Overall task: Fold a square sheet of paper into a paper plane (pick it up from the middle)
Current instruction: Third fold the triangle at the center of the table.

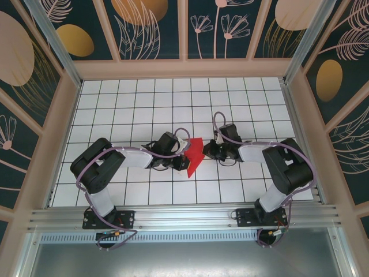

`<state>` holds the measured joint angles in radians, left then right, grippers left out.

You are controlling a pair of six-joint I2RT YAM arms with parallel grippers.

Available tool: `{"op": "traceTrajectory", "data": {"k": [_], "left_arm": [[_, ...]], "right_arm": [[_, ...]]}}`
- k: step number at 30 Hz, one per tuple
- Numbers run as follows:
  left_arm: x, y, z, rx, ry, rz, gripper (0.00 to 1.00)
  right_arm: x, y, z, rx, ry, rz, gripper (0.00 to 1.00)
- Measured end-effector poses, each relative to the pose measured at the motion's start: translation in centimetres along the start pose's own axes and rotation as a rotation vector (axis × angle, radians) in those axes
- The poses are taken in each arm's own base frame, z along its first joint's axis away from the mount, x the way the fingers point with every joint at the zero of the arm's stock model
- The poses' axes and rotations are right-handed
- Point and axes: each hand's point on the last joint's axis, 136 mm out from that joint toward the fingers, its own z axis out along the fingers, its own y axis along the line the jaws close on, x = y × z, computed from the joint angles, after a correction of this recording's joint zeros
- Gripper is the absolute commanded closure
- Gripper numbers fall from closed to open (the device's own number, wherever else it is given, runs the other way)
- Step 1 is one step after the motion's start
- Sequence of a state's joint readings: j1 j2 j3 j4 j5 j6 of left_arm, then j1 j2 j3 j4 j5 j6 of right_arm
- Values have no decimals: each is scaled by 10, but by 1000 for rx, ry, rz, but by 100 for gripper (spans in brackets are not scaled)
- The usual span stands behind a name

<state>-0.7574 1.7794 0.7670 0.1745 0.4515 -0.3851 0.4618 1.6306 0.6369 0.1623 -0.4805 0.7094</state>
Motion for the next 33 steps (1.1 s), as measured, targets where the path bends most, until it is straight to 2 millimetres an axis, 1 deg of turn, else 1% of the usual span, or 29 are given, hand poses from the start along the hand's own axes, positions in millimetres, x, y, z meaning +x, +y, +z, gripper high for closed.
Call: {"op": "traceTrajectory", "data": {"k": [2,5,10,15,17,19,21,23,24,26,29,30,31,33], "left_arm": [[0,0,0,0,0,0,95],[0,0,0,0,0,0,95],[0,0,0,0,0,0,94],[0,0,0,-7,6,0,94],[-1,1,0,-9,7,3,94],[-1,1,0,-10,8,3,93],[-1,1,-1,-11,9,3,91],[-1,1,-1,-14,10,4,90],[-1,1,-1,-16,11,3,89],[-1,1,-1,-21,12,3,86],[-2,0,-2,-21,12,-3,78],[-2,0,-3,-26,12,-4,74],[-2,0,-5,-30,11,-11,69],[-3,1,-10,-54,5,-24,62]], "right_arm": [[-2,-2,-1,4,-3,3,90],[0,-8,4,10,9,12,90],[-1,-8,5,2,10,13,91],[-1,-7,0,18,9,4,89],[-1,-1,-6,9,4,-6,88],[-2,10,-11,-19,1,-24,87],[0,25,-11,-54,12,-53,87],[6,36,-6,-72,31,-79,87],[9,38,-3,-74,41,-87,87],[16,33,5,-60,66,-86,88],[23,15,18,-14,103,-56,89],[25,13,20,-14,111,-51,89],[23,14,20,-19,106,-53,89],[23,15,21,-22,103,-57,89]]}}
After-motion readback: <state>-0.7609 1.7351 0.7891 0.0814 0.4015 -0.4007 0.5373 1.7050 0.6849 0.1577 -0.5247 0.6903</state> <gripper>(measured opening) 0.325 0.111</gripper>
